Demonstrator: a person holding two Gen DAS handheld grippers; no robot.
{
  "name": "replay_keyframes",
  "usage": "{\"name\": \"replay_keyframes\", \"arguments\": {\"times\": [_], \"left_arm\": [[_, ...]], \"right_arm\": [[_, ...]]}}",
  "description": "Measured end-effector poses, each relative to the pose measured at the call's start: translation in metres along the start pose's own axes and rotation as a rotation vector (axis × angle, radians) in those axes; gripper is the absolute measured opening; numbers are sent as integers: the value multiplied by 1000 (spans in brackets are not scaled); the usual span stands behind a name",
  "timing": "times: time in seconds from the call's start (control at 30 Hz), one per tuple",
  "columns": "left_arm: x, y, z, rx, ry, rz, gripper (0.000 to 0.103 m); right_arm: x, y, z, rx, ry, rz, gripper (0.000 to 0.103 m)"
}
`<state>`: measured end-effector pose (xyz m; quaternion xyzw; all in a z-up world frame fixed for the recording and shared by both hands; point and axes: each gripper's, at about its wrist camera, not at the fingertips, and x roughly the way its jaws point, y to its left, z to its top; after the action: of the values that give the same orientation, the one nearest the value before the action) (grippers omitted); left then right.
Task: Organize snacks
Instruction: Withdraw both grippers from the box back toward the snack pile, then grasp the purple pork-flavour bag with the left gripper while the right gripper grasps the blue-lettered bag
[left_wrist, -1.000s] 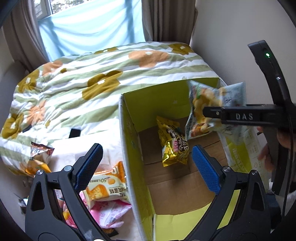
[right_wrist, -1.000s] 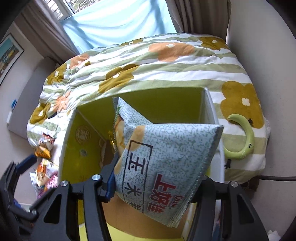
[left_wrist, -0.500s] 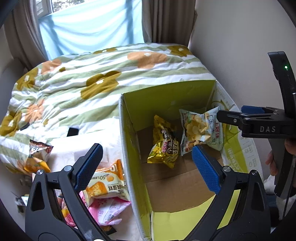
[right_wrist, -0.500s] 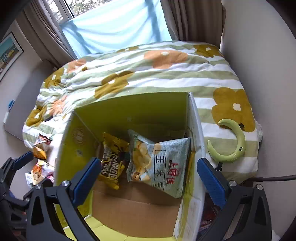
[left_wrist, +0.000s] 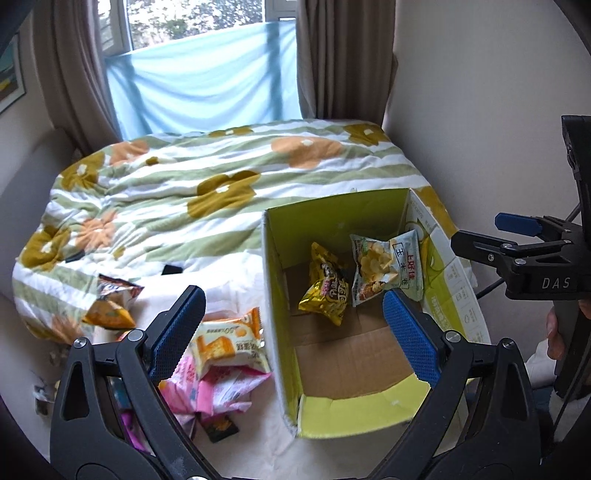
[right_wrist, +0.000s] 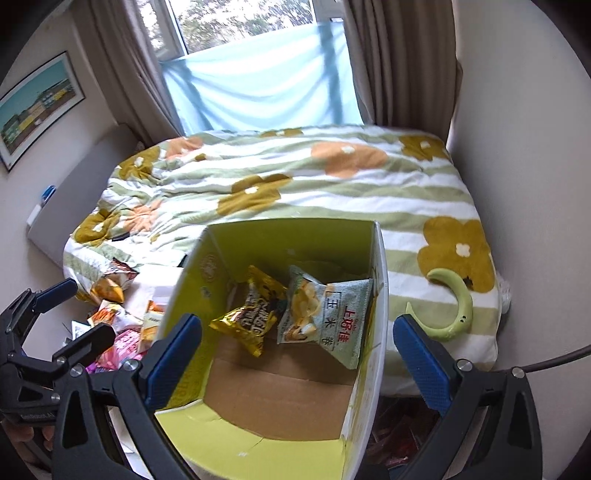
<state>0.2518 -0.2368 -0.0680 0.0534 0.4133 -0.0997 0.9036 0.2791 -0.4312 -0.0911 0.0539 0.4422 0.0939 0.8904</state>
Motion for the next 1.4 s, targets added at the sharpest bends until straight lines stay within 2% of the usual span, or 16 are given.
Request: {"name": "replay_keyframes", "arguments": {"times": [0.23, 0.47, 0.73, 0.93, 1.13, 1.3, 1.4], "left_arm": [[-50, 38, -41, -31, -31, 40, 96], [-99, 111, -100, -47, -70, 73, 96], [-126, 199, -160, -34, -4, 57, 96], [-121, 248, -206, 9, 69, -5, 96], [-87, 274, -241, 42, 173, -68, 96], [-53, 277, -263, 109, 239, -51, 96], [-33, 269, -272, 185, 262, -2, 96]], "right_arm": [[-26, 47, -28, -58, -28, 31, 103], [-39, 111, -63, -34, -61, 100, 103], [-31, 205, -106, 19, -25, 121, 103], [-13, 257, -144, 90, 15, 118, 103], [17, 289, -178, 166, 80, 110, 103], [48, 300, -195, 195, 138, 103, 103], [67, 298, -201, 221, 157, 105, 103]]}}
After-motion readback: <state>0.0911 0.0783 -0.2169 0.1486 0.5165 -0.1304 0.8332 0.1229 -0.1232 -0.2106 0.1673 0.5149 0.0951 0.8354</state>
